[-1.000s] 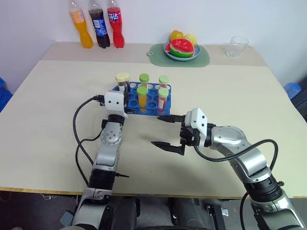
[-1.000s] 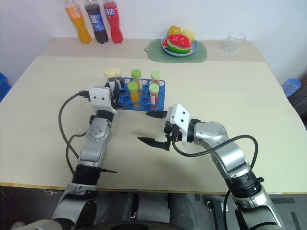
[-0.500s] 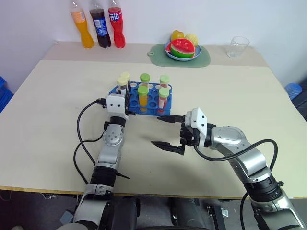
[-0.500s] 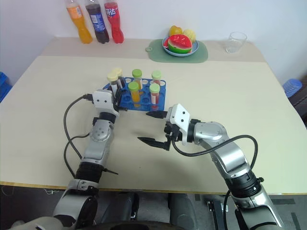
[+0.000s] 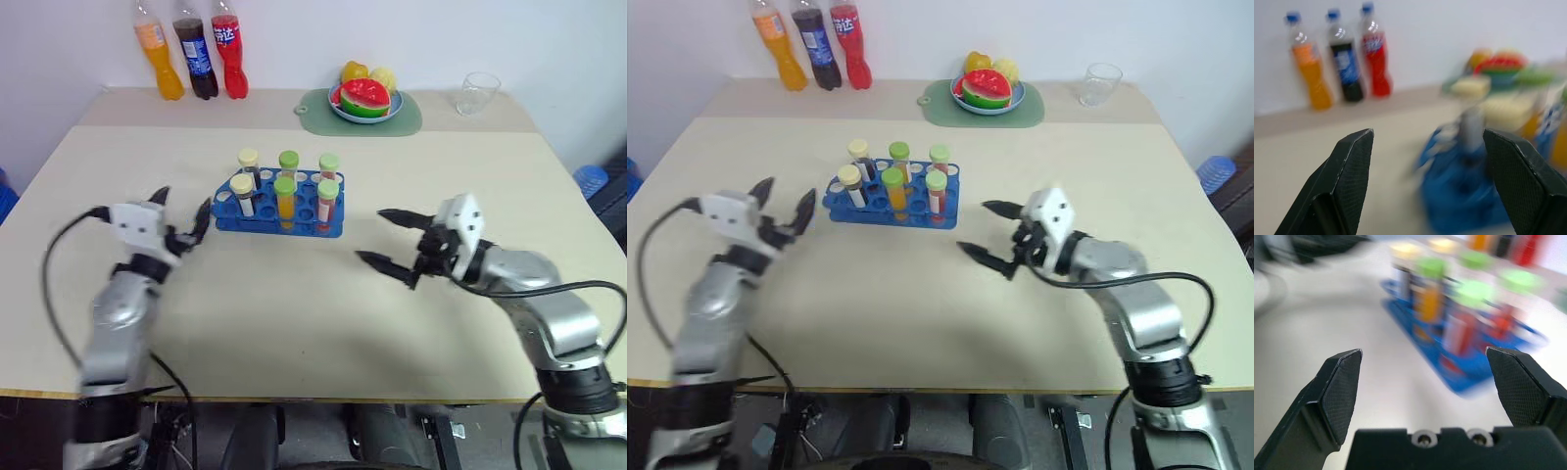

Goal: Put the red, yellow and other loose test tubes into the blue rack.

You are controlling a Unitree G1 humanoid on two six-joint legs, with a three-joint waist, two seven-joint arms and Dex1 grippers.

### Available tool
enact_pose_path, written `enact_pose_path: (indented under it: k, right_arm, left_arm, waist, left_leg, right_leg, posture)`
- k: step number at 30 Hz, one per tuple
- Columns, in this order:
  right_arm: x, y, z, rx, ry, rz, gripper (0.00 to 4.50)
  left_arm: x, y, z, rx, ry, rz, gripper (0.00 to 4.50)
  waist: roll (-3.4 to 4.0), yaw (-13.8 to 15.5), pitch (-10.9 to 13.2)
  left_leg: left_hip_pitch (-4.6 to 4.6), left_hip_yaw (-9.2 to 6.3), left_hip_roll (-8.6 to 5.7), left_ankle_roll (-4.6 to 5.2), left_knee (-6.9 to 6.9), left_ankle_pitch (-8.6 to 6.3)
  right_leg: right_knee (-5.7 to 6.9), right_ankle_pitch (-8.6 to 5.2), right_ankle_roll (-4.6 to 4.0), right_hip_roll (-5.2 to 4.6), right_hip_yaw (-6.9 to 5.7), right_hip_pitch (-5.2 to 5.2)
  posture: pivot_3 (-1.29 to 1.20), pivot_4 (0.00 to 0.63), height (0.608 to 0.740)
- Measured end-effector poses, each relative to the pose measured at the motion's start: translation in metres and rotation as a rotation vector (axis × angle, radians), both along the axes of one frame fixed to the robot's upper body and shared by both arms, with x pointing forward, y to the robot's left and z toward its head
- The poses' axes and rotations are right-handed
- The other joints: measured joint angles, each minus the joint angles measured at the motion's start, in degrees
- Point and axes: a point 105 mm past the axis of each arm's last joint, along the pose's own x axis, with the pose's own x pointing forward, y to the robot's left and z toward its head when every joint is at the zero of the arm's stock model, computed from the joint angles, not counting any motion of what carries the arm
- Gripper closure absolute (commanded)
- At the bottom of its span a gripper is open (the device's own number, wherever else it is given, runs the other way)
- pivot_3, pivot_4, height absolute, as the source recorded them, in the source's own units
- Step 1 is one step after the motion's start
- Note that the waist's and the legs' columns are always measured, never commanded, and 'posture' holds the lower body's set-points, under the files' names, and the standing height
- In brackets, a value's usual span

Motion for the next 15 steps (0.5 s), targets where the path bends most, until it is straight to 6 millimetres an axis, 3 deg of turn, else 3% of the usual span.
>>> enact_pose_path:
  k: [4, 8, 15]
  right_arm:
    - [0.006, -0.044, -0.002, -0.015, 0.039, -0.134, 0.0]
    - [0.005, -0.081, -0.02, -0.066, 0.103, -0.222, 0.0]
    - [0.002, -0.096, -0.026, -0.083, 0.11, -0.245, 0.0]
  left_arm:
    - [-0.024, 0.024, -0.016, 0.097, 0.192, -0.074, 0.85]
    - [-0.038, 0.037, -0.019, 0.085, 0.266, -0.1, 0.85]
    - [-0.044, 0.035, -0.027, 0.053, 0.301, -0.114, 0.85]
  waist:
    - [0.01, 0.15, 0.01]
    - [0.01, 0.04, 0.01]
    - [0.03, -0.23, 0.02]
  left_leg:
    - [0.09, 0.03, 0.0, 0.04, -0.01, -0.03]
    - [0.16, 0.09, 0.03, 0.09, -0.02, -0.05]
    - [0.28, 0.17, 0.11, 0.09, -0.03, -0.05]
  right_leg:
    - [-0.05, -0.01, -0.01, 0.0, 0.02, 0.13]
    - [-0.07, -0.02, -0.01, 0.0, 0.03, 0.18]
    - [-0.02, -0.02, -0.02, 0.07, 0.11, 0.22]
  posture:
    - [0.0, 0.15, 0.734]
    - [0.0, 0.15, 0.734]
    - [0.0, 0.15, 0.734]
